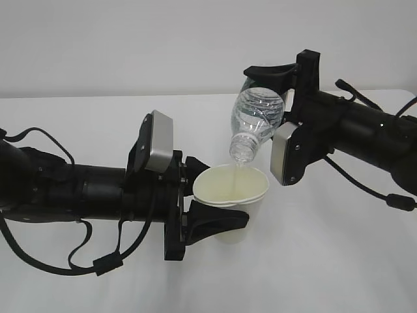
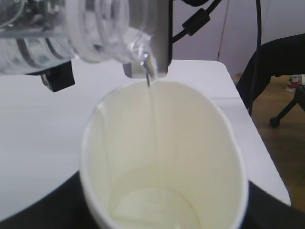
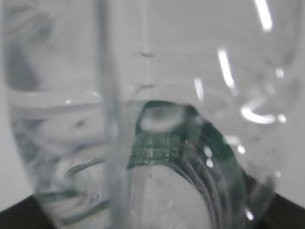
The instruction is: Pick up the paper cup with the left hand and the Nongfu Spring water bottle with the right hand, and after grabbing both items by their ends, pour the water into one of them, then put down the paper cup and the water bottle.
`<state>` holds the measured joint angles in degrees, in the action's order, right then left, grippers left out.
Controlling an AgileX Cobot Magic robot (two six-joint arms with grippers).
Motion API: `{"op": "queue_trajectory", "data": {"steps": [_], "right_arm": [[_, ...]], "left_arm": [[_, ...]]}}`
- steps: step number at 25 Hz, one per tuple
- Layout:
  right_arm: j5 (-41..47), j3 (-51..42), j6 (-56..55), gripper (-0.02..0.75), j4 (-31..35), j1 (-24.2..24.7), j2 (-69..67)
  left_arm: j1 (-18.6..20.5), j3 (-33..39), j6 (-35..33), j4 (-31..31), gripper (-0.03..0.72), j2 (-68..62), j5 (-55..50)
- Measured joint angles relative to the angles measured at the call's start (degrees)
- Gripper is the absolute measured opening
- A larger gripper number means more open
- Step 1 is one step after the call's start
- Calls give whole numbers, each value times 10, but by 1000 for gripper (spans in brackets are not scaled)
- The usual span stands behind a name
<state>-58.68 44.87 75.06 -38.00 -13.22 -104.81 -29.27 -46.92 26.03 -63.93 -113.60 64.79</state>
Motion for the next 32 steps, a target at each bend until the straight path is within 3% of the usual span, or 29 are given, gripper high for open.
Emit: {"op": "queue_trajectory", "data": {"steps": [32], "right_arm": [[-15, 0, 1, 483, 0, 0, 0]], "left_arm": [[0, 0, 0, 0, 429, 0, 0]]}}
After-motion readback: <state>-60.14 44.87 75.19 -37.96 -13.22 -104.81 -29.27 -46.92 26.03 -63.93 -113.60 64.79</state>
